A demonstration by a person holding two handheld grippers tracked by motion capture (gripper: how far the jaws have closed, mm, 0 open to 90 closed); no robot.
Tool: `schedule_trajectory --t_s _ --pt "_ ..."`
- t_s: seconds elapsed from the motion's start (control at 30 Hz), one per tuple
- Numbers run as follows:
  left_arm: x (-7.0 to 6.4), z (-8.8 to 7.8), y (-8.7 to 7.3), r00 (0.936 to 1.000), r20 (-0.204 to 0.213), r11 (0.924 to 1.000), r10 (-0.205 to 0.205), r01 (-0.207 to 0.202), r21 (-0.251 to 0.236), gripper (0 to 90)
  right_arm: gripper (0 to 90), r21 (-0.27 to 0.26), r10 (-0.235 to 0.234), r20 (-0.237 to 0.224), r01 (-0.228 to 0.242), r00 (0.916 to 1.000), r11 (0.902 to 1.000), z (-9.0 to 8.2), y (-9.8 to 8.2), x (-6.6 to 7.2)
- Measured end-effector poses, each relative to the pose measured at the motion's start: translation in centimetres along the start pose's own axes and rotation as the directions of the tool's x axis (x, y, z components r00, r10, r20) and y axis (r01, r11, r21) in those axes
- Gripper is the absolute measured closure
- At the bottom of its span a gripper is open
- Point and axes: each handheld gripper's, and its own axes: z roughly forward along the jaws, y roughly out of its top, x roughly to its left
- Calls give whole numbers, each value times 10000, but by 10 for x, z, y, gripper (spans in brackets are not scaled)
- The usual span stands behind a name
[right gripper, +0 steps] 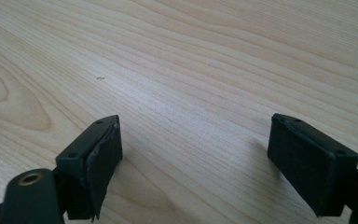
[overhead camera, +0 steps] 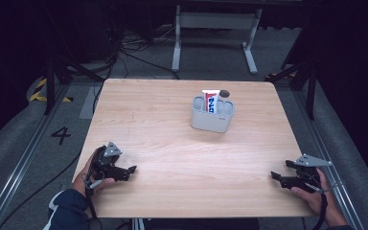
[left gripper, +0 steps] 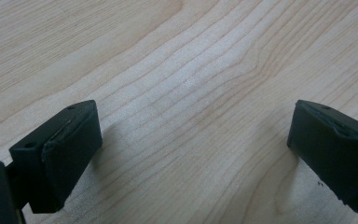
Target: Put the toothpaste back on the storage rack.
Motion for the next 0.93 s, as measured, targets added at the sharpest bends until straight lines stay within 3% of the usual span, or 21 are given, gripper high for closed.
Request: schedule_trajectory --t_s 0.17,0.23,0.93 --pt "0 1 0 10000 68 10000 -65 65 -1 29 178 2 -6 -11 6 10000 10000 0 0 0" --pt "1 0 1 9999 9 9999 142 -142 4 27 177 6 -14 -11 14 10000 10000 0 0 0" --pt "0 1 1 9999 -136 10000 -44 44 65 6 158 45 69 70 -70 10000 10000 1 1 0"
